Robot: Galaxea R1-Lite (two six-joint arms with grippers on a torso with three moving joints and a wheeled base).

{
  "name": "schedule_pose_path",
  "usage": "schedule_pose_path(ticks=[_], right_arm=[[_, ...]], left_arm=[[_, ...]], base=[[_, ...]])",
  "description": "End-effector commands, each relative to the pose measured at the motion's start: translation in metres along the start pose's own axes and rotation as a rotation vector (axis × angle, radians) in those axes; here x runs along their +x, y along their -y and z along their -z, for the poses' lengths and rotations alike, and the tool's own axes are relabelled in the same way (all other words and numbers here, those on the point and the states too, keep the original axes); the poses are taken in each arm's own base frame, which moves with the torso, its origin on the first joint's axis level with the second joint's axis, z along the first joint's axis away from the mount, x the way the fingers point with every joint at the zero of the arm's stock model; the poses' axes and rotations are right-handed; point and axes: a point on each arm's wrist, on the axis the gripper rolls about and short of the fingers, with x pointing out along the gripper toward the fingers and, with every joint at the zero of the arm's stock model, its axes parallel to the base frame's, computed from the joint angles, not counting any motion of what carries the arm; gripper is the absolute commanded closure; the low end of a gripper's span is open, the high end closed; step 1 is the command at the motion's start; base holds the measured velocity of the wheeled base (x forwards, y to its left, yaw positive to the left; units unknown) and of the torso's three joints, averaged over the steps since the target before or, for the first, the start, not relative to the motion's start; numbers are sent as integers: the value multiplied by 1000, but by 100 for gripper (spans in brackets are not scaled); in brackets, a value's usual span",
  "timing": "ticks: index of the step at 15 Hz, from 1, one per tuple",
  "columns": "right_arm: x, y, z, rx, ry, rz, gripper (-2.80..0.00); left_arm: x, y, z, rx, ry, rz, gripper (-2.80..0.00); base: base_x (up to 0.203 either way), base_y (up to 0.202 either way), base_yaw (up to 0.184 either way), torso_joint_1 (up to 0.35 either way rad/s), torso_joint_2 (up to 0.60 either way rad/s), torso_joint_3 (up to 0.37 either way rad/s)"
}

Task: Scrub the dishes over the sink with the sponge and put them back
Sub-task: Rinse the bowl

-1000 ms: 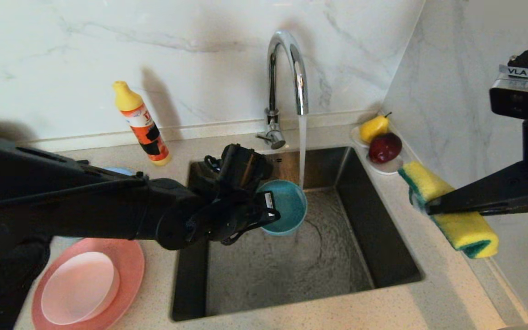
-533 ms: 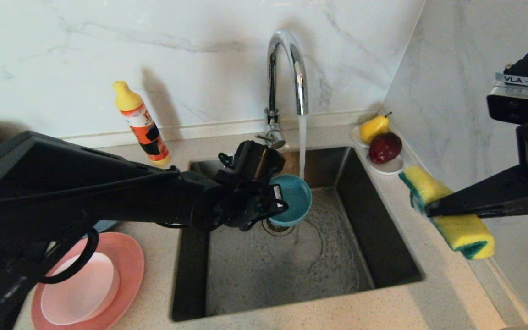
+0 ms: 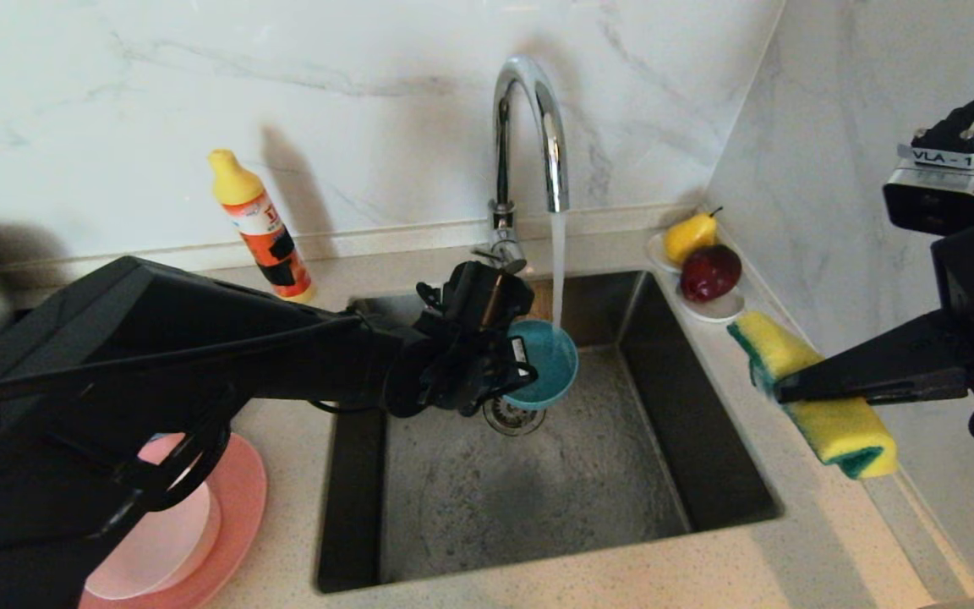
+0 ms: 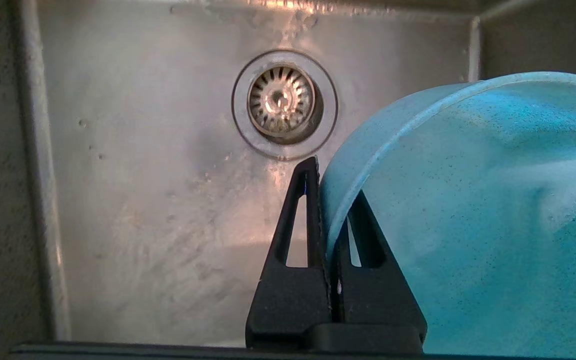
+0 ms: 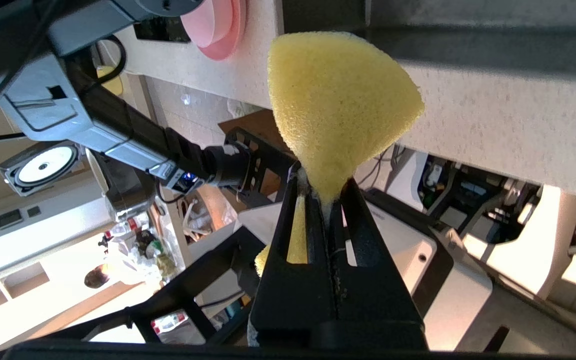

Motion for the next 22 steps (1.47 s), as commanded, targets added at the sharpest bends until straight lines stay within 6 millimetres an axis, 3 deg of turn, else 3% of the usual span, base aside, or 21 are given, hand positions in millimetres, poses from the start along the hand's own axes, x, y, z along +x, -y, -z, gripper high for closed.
schedule_pose_path(ticks=[1, 11, 17, 22], right_arm=[[5, 2, -1, 9, -11, 3, 0], [3, 2, 1, 7, -8, 0, 0], [3, 3, 2, 4, -3, -3, 0], [2, 4, 1, 9, 0, -1, 0]], left_arm=[[8, -2, 0, -7, -1, -14, 0], [-11, -14, -4, -12, 17, -63, 0], [-79, -43, -37, -8, 221, -209, 0], [-138, -70, -54, 40, 480, -145, 0]], base=[[0, 0, 0, 0, 0, 0], [0, 0, 0, 0, 0, 0], [0, 0, 0, 0, 0, 0], [0, 0, 0, 0, 0, 0]])
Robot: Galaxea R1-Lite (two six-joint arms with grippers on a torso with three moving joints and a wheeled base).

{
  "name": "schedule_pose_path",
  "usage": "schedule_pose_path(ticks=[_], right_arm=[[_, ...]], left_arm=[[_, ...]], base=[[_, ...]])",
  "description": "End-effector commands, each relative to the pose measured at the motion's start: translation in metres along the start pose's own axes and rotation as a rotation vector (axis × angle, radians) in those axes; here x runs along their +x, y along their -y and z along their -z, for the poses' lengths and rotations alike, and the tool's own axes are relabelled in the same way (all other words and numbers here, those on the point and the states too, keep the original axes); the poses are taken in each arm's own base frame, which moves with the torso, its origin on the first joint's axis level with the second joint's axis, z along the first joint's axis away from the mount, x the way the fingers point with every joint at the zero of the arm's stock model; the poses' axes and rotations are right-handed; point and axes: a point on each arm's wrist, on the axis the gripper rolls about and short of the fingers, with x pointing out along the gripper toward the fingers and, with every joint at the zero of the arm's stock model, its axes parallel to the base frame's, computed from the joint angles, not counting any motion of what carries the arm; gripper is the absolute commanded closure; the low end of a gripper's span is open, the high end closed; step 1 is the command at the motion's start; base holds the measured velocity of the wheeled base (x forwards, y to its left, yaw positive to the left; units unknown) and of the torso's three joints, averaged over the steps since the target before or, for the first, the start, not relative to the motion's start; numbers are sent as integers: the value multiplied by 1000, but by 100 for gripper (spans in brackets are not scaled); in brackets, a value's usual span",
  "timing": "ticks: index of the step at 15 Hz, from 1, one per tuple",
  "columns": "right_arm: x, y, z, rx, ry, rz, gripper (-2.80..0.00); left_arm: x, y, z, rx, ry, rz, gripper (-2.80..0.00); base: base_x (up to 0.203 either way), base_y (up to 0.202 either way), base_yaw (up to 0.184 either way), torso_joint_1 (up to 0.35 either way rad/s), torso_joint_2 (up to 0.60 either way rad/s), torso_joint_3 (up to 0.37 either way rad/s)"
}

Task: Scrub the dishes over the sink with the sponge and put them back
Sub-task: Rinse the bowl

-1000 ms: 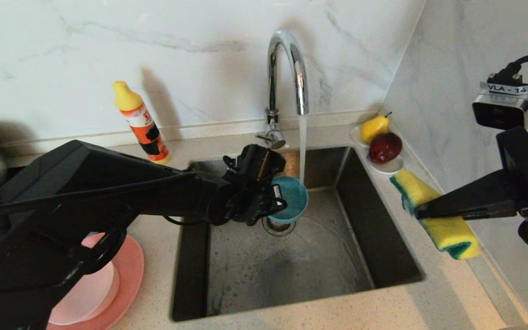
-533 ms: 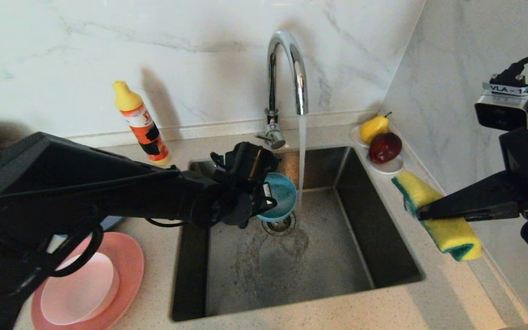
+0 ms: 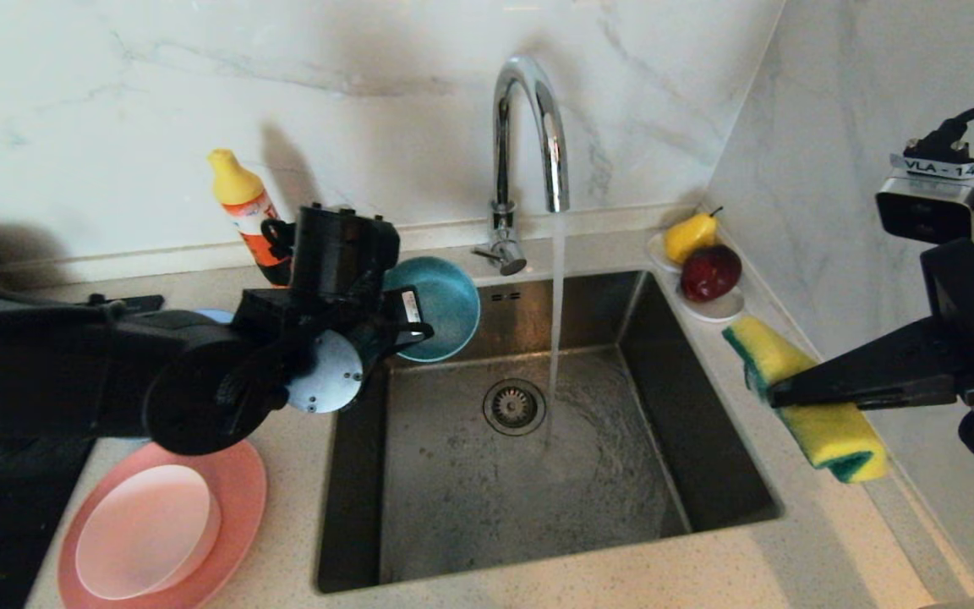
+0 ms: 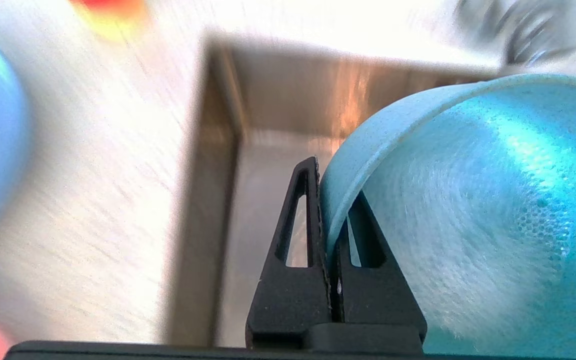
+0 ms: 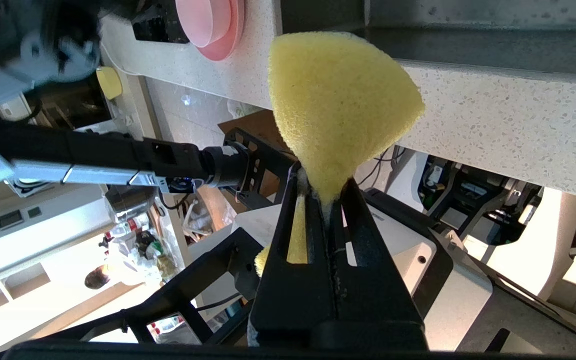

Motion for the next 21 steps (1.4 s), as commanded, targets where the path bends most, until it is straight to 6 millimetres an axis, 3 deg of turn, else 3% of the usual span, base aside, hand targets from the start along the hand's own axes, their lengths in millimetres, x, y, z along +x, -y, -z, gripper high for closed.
schedule_pose_path(ticks=[1, 6, 14, 16, 21], right_arm=[[-1, 2, -2, 14, 2, 1, 0], [-2, 8, -4, 38, -19, -35, 0], [-4, 6, -4, 29, -12, -39, 0], [-2, 8, -4, 35, -19, -35, 0], [1, 8, -6, 33, -17, -36, 0]], left_arm=[[-32, -17, -28, -37, 211, 60, 0], [-60, -28, -53, -12, 492, 196, 0], [-91, -41, -79, -43, 631, 263, 0], [-112, -52, -93, -65, 690, 299, 0], [-125, -58, -102, -77, 734, 329, 0]], base=[[0, 0, 0, 0, 0, 0], [0, 0, 0, 0, 0, 0], [0, 0, 0, 0, 0, 0], [0, 0, 0, 0, 0, 0], [0, 0, 0, 0, 0, 0]])
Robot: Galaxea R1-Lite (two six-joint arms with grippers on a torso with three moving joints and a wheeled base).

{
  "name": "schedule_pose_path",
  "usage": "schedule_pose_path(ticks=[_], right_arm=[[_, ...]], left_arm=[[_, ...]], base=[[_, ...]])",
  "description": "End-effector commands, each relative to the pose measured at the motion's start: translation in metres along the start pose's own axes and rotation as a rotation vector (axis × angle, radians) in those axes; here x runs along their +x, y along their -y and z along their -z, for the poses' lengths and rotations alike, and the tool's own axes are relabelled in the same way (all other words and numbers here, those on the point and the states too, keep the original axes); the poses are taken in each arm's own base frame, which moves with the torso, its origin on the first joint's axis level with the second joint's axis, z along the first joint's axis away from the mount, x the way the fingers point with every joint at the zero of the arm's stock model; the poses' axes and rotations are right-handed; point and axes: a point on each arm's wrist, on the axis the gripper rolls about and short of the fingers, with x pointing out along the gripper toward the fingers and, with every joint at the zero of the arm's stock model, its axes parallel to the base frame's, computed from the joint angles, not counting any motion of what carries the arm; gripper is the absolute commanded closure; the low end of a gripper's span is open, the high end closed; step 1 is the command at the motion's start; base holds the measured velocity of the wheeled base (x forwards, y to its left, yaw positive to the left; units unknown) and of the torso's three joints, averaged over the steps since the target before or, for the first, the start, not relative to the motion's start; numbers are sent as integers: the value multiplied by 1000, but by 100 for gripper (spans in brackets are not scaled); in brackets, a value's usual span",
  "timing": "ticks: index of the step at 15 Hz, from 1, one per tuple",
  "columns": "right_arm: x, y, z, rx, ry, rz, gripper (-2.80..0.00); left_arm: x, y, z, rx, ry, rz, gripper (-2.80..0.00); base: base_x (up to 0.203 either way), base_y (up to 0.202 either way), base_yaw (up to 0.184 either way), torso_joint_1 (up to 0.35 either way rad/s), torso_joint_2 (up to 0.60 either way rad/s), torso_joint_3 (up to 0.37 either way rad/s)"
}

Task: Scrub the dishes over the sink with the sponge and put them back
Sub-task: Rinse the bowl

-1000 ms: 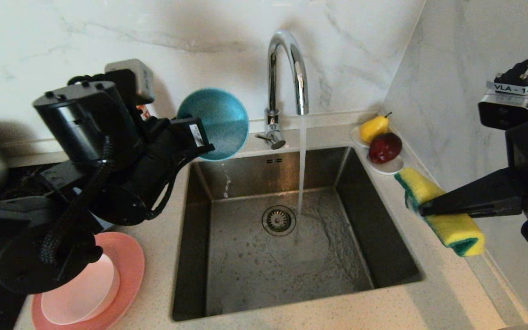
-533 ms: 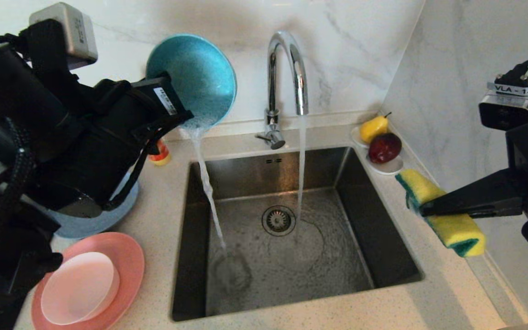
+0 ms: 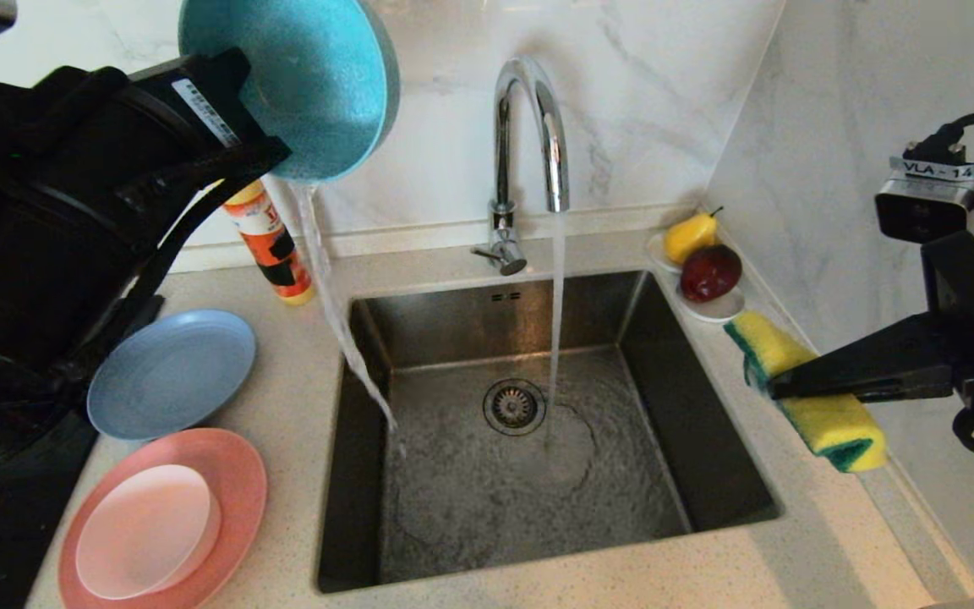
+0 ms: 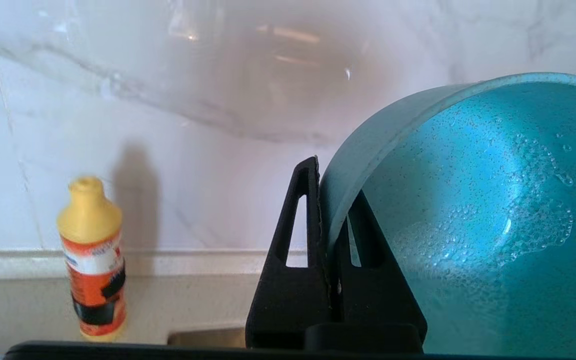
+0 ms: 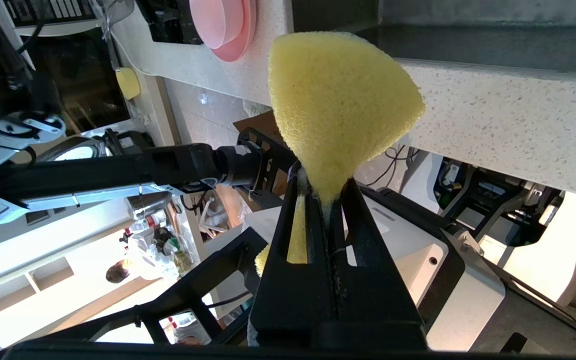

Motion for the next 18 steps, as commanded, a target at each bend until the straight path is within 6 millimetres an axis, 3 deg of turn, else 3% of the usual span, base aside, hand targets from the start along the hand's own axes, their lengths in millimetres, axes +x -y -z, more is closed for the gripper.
schedule_pose_path(ticks=[1, 13, 16, 18], right_arm=[[1, 1, 0, 7, -8, 1, 0], [1, 1, 0, 8, -8, 1, 0], [2, 2, 0, 13, -11, 4, 0], [1, 1, 1, 9, -9, 0, 0]], left_arm=[[-3, -2, -11, -14, 35, 0, 0], [-3, -2, -11, -14, 35, 1, 0], [-19, -7, -48, -30, 133, 126, 0], [-18, -7, -41, -16, 98, 131, 0]], base=[[0, 0, 0, 0, 0, 0], [0, 0, 0, 0, 0, 0], [0, 0, 0, 0, 0, 0], [0, 0, 0, 0, 0, 0]])
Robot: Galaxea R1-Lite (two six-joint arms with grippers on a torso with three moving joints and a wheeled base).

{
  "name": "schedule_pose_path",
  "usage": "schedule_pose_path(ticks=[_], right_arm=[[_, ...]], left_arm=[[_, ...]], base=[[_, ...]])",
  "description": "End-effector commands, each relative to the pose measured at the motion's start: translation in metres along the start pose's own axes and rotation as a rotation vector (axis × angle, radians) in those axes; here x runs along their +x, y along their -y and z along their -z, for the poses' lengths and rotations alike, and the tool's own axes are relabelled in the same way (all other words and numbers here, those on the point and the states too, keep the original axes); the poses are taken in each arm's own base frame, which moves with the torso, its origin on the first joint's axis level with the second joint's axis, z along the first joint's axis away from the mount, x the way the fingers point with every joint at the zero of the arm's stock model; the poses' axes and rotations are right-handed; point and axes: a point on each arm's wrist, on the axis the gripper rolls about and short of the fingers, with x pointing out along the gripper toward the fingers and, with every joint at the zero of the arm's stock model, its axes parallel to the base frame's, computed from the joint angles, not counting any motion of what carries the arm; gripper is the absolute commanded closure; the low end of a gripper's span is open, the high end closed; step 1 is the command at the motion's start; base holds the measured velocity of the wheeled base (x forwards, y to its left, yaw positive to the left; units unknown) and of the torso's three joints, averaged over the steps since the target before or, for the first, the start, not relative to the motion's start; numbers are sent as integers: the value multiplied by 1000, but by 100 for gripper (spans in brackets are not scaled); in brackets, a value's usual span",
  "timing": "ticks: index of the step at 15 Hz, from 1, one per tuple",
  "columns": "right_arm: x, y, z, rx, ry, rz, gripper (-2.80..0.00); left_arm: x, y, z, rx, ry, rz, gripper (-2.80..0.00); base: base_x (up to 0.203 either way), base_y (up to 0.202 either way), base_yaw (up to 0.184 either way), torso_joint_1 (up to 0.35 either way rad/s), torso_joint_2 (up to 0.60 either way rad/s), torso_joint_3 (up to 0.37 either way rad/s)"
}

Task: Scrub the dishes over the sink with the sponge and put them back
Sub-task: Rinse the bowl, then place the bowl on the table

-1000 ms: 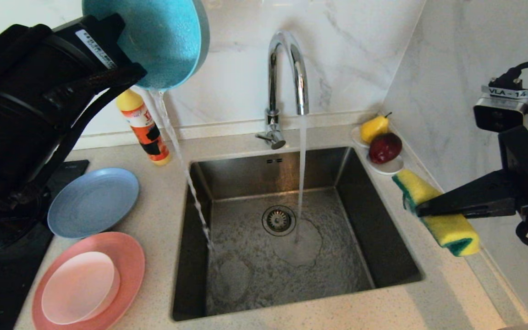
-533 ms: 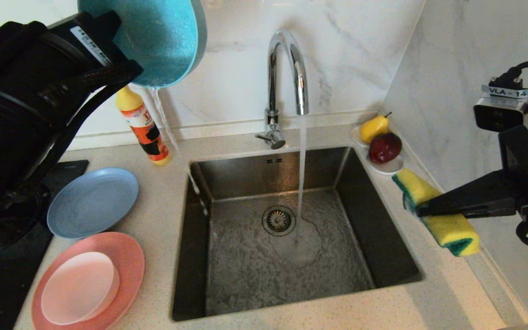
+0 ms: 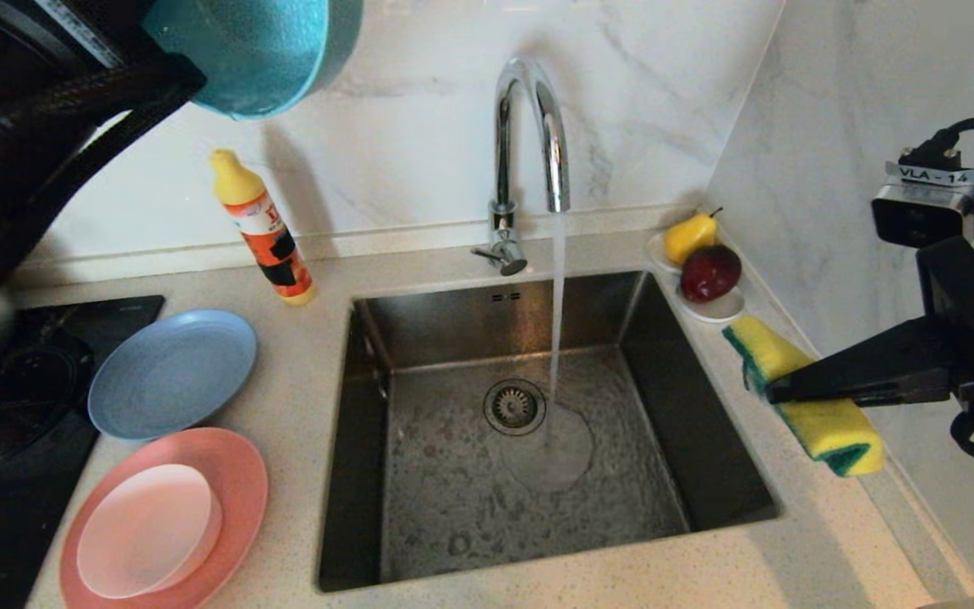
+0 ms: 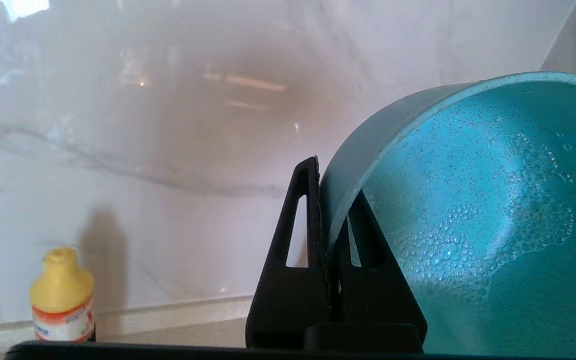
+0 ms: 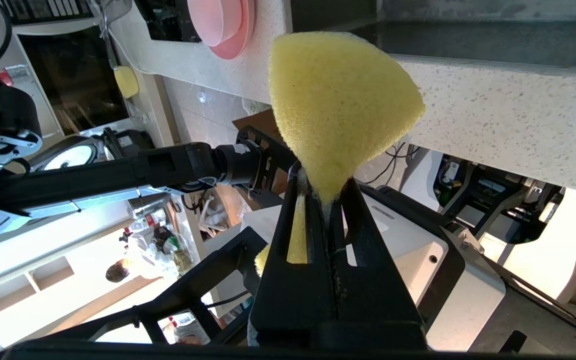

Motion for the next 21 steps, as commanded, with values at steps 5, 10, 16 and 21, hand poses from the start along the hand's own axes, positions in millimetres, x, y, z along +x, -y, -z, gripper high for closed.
schedule_pose_path(ticks=[5, 10, 16, 21], right_arm=[[-6, -2, 3, -4, 8, -10, 0], [-7, -2, 4, -4, 10, -10, 0], [-12, -4, 8, -13, 20, -15, 0], [-9, 0, 6, 1, 15, -2, 0]], left_arm=[[-1, 1, 24, 15, -126, -11, 0], [1, 1, 44, 3, -196, -25, 0], [4, -50, 129, 10, -758, -303, 0], [11, -95, 93, -64, -940, -573, 0]], base=[[0, 0, 0, 0, 0, 0], [0, 0, 0, 0, 0, 0], [0, 0, 0, 0, 0, 0], [0, 0, 0, 0, 0, 0]])
